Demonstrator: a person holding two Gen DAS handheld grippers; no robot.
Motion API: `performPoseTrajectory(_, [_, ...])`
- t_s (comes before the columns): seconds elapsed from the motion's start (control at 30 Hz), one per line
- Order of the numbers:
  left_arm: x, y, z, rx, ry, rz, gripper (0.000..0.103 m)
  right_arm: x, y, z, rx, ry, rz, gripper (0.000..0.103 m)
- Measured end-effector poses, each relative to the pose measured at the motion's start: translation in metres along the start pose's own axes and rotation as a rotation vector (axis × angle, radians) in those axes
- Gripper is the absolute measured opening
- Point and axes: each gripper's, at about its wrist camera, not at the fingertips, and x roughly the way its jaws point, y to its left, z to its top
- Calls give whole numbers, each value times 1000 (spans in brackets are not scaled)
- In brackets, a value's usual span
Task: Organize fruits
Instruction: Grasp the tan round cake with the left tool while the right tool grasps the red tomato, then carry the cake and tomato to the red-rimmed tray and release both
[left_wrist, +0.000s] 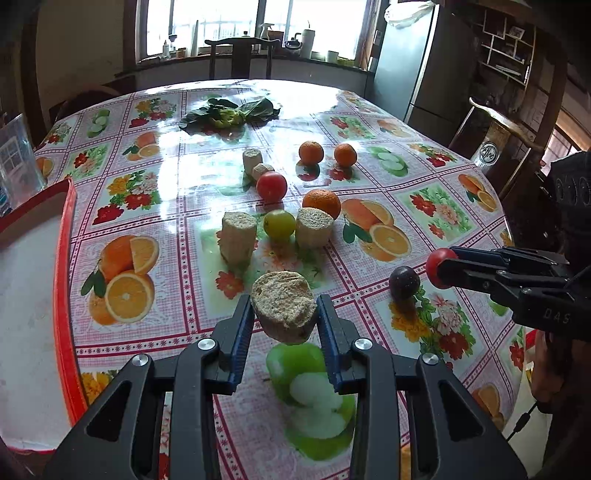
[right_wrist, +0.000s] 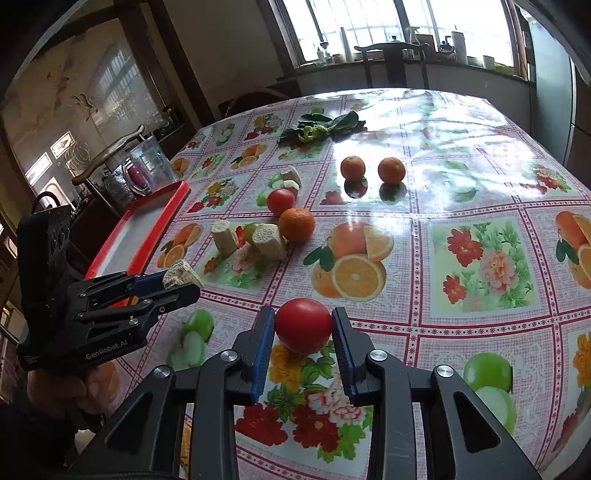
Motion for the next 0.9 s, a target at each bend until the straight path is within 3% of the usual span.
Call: performPoseTrajectory(0.9, [-91,76,-45,-146,-118,78,32,16,107,1,-129,22,154,32])
